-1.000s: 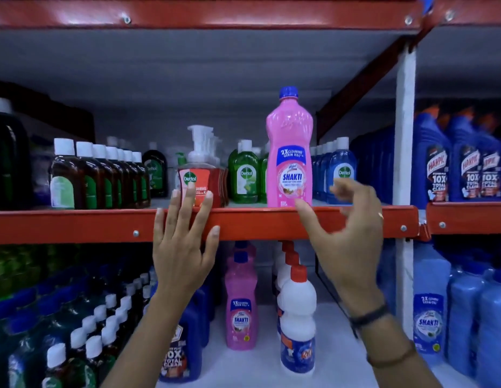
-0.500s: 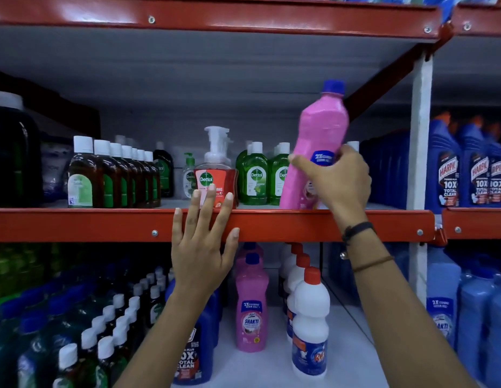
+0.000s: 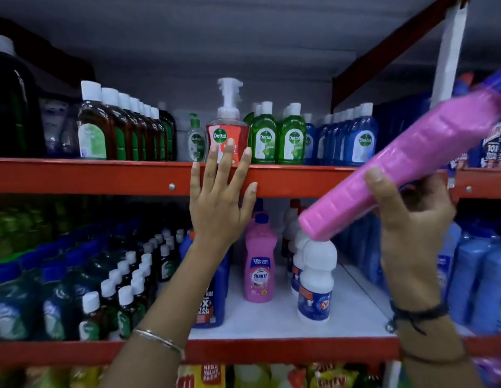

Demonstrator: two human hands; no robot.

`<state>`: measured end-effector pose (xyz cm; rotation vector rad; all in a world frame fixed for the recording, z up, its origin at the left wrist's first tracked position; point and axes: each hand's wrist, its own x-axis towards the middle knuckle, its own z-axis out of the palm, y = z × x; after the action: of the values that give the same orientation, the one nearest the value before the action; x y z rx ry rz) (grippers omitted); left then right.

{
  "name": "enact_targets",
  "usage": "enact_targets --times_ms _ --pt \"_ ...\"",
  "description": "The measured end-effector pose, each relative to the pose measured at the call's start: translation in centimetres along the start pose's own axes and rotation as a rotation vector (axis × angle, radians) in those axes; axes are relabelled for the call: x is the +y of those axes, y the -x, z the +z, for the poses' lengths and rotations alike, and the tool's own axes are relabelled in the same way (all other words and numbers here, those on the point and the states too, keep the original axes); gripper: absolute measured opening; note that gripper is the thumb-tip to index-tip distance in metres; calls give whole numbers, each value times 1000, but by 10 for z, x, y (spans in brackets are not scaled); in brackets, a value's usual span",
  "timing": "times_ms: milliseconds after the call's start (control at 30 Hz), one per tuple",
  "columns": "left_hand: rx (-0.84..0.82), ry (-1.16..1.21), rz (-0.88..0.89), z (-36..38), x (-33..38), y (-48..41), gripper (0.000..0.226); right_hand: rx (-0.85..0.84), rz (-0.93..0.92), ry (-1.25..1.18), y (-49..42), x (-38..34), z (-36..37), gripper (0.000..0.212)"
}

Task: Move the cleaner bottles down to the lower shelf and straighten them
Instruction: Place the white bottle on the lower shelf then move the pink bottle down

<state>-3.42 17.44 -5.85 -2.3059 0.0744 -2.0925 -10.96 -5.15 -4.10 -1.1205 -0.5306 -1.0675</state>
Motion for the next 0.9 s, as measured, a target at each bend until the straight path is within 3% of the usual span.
enact_targets --times_ms 200,333,500,900 --pt "7 -1 12 1 -1 -1 51 -18 185 228 87 67 15 80" --pt "29 5 21 1 -2 -2 50 -61 260 530 128 104 34 72" --pt "30 -6 45 2 -4 -2 49 -109 373 792 148 144 55 79" --pt "44 -19 67 5 -3 0 49 -218 443 1015 142 168 68 86"
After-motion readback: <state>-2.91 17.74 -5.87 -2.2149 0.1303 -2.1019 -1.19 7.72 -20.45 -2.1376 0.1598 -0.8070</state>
